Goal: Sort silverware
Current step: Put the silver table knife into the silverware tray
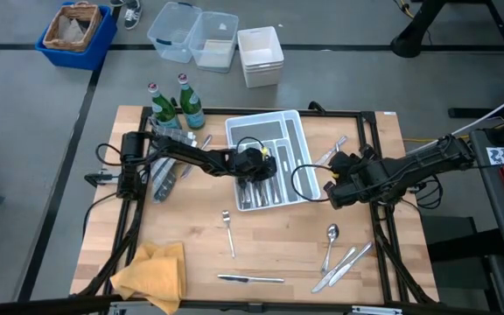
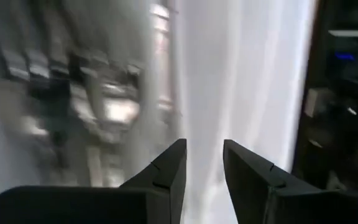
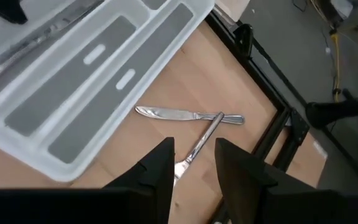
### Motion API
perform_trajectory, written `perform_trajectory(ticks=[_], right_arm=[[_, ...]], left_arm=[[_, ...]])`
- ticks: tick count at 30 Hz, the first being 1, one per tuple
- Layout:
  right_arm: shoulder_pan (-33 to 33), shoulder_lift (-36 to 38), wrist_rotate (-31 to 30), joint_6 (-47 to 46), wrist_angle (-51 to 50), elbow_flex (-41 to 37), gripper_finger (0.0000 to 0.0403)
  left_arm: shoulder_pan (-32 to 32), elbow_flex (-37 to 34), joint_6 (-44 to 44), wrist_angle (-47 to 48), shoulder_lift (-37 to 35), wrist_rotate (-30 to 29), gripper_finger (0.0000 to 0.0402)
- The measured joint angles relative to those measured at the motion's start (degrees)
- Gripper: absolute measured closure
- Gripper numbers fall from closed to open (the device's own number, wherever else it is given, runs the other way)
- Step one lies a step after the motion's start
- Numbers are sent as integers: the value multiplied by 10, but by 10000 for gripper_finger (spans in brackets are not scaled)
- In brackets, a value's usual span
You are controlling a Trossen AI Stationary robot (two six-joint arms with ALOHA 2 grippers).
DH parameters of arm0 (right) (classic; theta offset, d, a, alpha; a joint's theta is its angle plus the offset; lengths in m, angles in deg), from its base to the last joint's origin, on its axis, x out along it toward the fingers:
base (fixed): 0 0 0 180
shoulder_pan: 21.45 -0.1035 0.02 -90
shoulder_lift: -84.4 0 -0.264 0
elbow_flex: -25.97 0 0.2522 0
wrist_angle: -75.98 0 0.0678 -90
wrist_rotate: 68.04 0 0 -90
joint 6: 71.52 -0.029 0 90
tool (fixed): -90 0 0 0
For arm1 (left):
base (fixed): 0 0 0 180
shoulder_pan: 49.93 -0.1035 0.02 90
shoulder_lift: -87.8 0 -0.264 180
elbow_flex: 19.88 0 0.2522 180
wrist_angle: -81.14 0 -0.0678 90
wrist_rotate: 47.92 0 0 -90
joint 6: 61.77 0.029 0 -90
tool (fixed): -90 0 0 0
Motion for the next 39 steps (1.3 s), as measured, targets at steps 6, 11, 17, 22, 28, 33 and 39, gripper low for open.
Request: perform_trajectory(ticks=[6, 11, 17, 22, 28, 33, 39], right_arm=[[0, 0, 32, 231, 0, 0, 283], [36, 0, 80, 336, 1, 0, 283], [162, 0, 148, 312, 18, 0, 283], [279, 0, 209, 274, 51, 0, 283], [386, 0, 263, 237, 94, -27, 283], [442, 0, 285, 212, 151, -109, 283], [497, 0, 337, 216, 267, -204, 283]], left_arm=[[-6, 1, 97, -61, -26, 47, 306], [-5, 1, 172, -66, -56, 49, 306], [-5, 0, 190, -61, -84, 63, 306], [-5, 1, 228, -59, -112, 92, 306], [-5, 1, 299, 7, -157, 111, 306], [-5, 1, 358, 119, -198, 111, 306], [-6, 1, 443, 225, -239, 111, 306]])
